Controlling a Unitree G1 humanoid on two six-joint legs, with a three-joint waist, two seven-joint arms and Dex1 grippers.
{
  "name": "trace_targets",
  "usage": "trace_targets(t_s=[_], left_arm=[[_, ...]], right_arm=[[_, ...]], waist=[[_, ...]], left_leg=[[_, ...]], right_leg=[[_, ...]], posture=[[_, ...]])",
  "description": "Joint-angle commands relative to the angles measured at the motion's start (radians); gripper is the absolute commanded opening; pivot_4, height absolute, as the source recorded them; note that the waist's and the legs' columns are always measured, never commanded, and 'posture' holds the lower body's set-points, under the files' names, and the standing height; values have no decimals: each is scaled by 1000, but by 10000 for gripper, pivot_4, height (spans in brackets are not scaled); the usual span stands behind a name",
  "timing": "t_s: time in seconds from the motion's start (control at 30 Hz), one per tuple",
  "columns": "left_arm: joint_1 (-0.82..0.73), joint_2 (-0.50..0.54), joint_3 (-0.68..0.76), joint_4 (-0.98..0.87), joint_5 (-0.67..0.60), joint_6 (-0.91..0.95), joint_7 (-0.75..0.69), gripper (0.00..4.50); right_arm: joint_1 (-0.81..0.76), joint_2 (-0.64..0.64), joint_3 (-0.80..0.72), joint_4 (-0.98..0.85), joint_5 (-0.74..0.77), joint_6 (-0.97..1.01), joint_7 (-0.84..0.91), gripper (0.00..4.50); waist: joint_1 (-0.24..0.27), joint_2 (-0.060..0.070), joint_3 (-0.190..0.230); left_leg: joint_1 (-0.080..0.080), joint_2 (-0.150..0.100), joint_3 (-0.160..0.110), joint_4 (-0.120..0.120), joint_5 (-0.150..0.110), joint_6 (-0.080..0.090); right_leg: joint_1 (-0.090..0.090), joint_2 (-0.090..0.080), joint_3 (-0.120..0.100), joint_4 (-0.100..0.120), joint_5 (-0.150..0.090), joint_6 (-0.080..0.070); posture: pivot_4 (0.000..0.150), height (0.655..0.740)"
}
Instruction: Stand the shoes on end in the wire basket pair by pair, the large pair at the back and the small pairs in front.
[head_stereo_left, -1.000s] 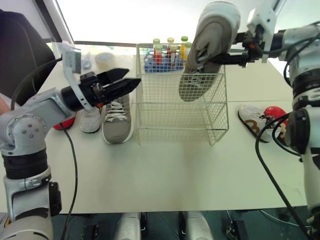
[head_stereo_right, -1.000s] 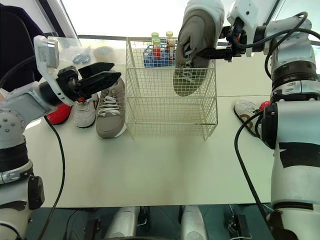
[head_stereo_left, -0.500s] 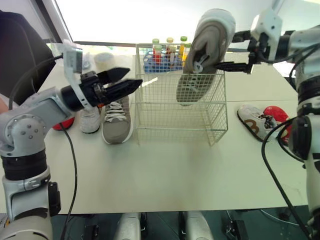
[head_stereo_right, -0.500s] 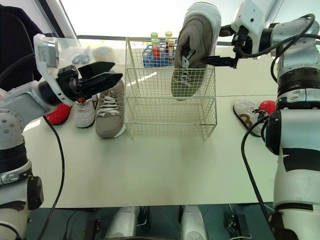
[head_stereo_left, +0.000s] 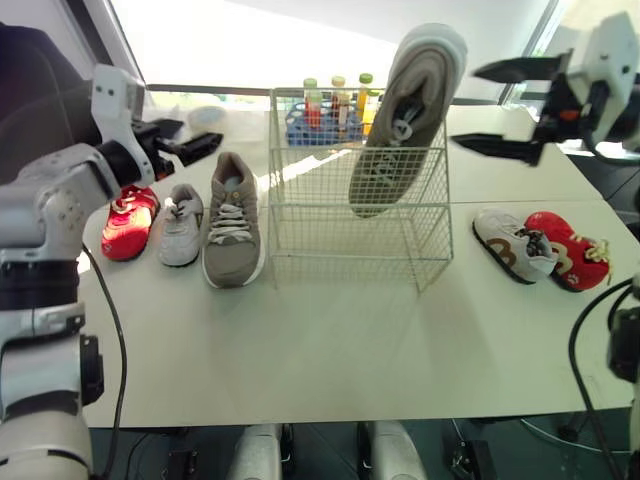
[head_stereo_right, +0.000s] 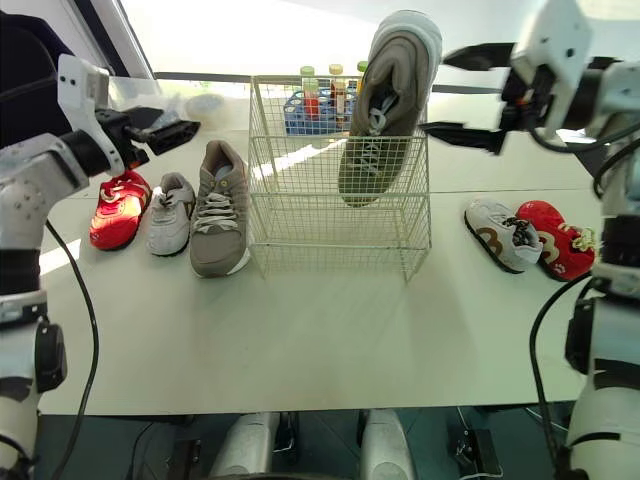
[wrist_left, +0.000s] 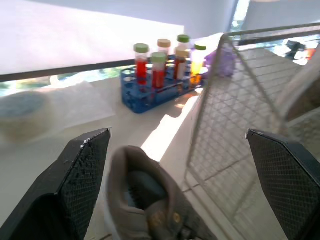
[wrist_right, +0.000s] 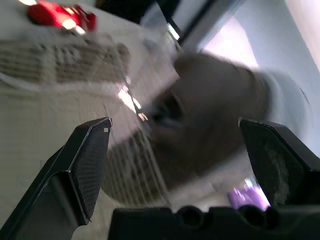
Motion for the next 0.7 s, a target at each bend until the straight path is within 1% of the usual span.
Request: trace_targets(t_s=[0.03, 0.2, 0.3, 0.37, 0.5, 0.7], left_arm=[[-86, -33, -59, 186, 137, -111, 17, 45000], [-195, -108, -96, 504, 260, -268, 16, 45000], [-240, -168, -80, 682, 290, -379, 6, 45000], [-264, -200, -67, 765, 297, -437, -17, 45000], [-299, -237, -62, 864, 326, -504, -32, 45000], [-316, -271, -61, 945, 376, -516, 3, 45000]], right_arm=[[31, 29, -56, -235, 130, 152, -106, 43817], [84, 64, -67, -369, 206, 256, -209, 43817], [115, 67, -82, -428, 251, 300, -255, 43817], [121, 71, -90, -454, 279, 327, -284, 43817], [130, 65, -84, -484, 298, 349, -321, 43817], [128, 58, -78, -497, 314, 363, -351, 43817]], waist=[[4, -1, 0], [23, -3, -1], [25, -3, 0], [26, -3, 0], [24, -4, 0], [22, -4, 0]], left_leg=[[0, 0, 0, 1, -1, 2], [-1, 0, -1, 4, -3, 4], [-3, 0, -1, 5, -3, 5], [-4, 0, -1, 5, -3, 5], [-5, 0, -1, 6, -3, 6], [-5, 0, -1, 5, -3, 6]], right_leg=[[0, 0, 0, 0, 0, 0], [1, 0, -1, -1, 0, 0], [0, -1, -1, -1, 0, 0], [-1, -1, -2, -1, 0, 0], [-1, -1, -2, 0, 0, 0], [-2, -1, -2, 1, 0, 0]], posture=[[1500, 7400], [1500, 7400], [1500, 7400], [1500, 7400], [1500, 7400], [1500, 7400]])
